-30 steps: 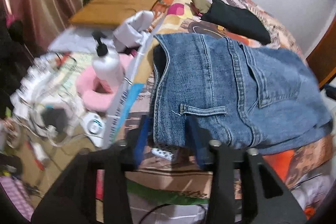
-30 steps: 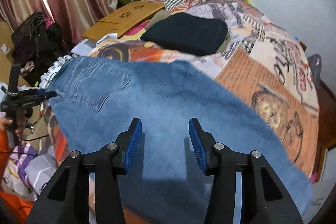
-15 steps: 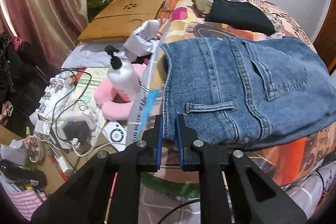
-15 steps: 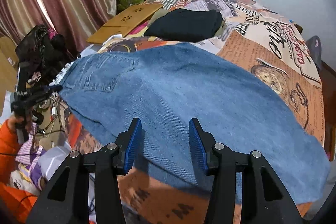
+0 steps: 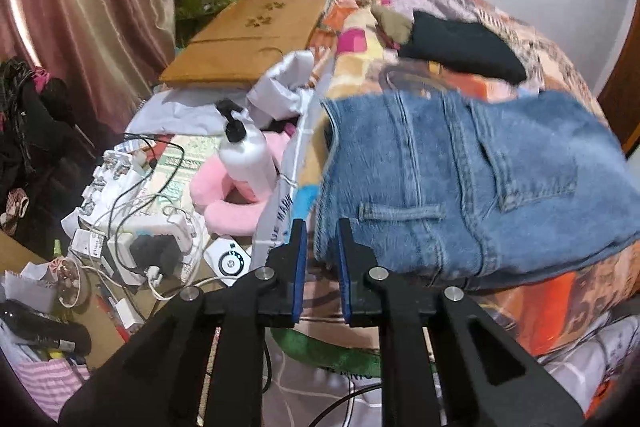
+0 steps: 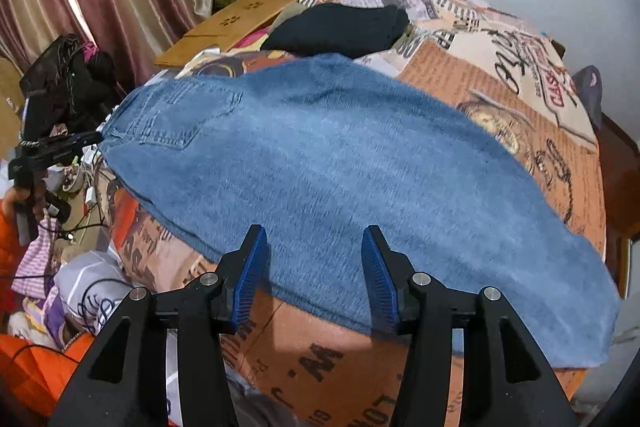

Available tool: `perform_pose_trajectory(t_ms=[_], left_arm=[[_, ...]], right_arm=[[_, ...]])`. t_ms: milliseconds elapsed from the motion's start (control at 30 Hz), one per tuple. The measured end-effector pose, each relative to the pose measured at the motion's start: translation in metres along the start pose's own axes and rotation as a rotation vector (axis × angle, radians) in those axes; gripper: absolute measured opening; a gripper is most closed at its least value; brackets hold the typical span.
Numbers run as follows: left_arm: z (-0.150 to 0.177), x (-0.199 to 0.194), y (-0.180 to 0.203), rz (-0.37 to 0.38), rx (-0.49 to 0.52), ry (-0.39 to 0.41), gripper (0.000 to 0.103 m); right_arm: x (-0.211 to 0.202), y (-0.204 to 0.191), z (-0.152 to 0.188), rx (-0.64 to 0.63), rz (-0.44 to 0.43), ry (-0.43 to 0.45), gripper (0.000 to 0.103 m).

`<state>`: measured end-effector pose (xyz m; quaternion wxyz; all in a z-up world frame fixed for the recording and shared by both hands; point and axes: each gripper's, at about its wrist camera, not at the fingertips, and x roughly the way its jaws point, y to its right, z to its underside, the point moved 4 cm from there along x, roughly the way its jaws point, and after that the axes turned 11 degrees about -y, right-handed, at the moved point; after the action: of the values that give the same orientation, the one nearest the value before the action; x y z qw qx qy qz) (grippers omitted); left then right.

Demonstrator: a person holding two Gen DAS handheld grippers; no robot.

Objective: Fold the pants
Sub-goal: 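Open the left gripper and grasp the folded hem edge with the right gripper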

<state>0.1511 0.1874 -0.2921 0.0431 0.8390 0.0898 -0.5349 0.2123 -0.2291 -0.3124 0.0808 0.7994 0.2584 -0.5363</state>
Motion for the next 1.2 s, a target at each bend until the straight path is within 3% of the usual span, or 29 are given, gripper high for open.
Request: perform_pose_trajectory(t_ms=[133, 200, 267, 467, 600, 833, 1033, 1200], left_arm=[[-0.016, -0.027, 0.004, 0.028, -0.006, 0.05, 0.021], [-0.023, -0.036, 0.011, 0.033, 0.003, 0.074, 0.035], [-0.032, -0.043, 0.024, 0.046, 0.023, 0.099, 0.04], [-0.061, -0.053, 0.091, 0.118, 0.13, 0.118, 0.044], [-0.079, -0.055, 0.159, 0.173, 0.231, 0.13, 0.053], [-0.094, -0.037, 0.3, 0.249, 0.417, 0.081, 0.058], [-0.078, -0.006, 0.408, 0.322, 0.53, -0.04, 0.058], [-0.054, 0.017, 0.479, 0.35, 0.626, -0.115, 0.058]], right_arm=[[-0.008, 0.006, -0.008, 0.025, 0.011, 0.044, 0.049], [-0.012, 0.012, -0.008, 0.045, 0.019, 0.064, 0.049], [-0.016, 0.02, -0.007, 0.072, 0.032, 0.081, 0.049], [-0.043, 0.066, 0.013, 0.206, 0.095, 0.143, 0.049], [-0.065, 0.107, 0.038, 0.318, 0.149, 0.179, 0.049], [-0.103, 0.188, 0.105, 0.525, 0.259, 0.218, 0.049], [-0.113, 0.243, 0.168, 0.701, 0.302, 0.211, 0.049], [-0.108, 0.271, 0.202, 0.83, 0.261, 0.22, 0.049]])
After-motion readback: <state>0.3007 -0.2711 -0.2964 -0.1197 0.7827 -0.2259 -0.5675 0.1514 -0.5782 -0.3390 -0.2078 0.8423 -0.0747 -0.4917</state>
